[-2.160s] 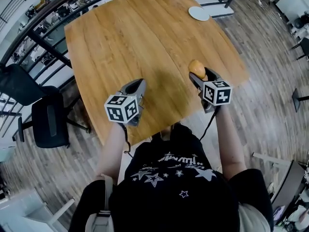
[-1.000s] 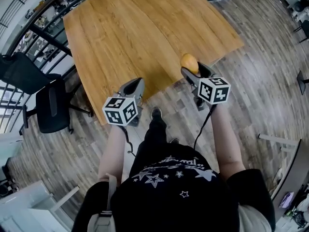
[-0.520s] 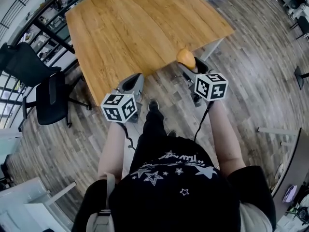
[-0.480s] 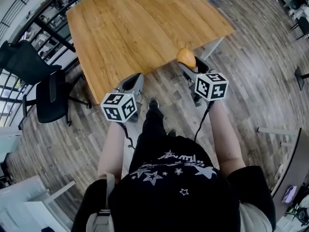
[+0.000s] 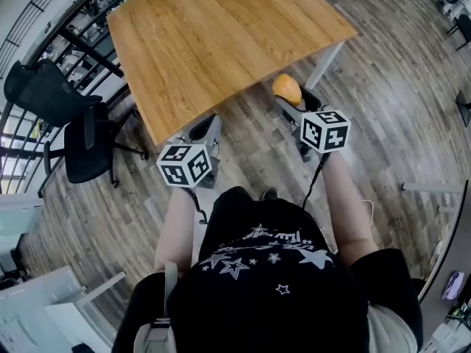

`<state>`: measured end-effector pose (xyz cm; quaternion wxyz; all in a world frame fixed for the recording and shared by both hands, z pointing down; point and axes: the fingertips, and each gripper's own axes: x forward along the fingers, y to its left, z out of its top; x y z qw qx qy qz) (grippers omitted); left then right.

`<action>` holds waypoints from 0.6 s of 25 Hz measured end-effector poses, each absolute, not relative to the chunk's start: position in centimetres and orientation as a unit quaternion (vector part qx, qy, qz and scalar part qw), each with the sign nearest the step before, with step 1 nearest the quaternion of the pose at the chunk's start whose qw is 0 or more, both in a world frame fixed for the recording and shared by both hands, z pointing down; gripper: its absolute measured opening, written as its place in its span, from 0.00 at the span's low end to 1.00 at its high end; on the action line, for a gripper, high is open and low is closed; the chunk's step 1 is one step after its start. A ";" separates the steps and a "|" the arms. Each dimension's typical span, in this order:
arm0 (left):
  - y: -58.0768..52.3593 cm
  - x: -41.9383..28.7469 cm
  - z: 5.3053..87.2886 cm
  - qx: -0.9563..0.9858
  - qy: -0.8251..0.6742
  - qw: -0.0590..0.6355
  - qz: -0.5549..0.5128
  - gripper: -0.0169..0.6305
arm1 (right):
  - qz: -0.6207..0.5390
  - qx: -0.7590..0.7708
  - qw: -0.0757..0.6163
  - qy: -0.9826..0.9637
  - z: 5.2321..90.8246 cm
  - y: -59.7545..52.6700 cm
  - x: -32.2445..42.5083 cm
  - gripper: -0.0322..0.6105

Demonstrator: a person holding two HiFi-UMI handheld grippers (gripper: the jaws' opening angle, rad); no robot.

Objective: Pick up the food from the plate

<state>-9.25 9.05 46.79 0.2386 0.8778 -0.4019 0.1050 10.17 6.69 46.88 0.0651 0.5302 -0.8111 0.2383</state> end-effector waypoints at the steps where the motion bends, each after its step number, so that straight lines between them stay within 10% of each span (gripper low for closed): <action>1: 9.1 -9.2 46.8 0.880 -0.397 0.239 0.103 0.03 | 0.237 0.532 0.065 -0.810 46.8 6.9 10.1 0.57; 15: 10.5 -15.5 46.7 0.892 -0.358 0.249 0.117 0.03 | 0.256 0.556 0.081 -0.787 46.8 10.0 2.7 0.57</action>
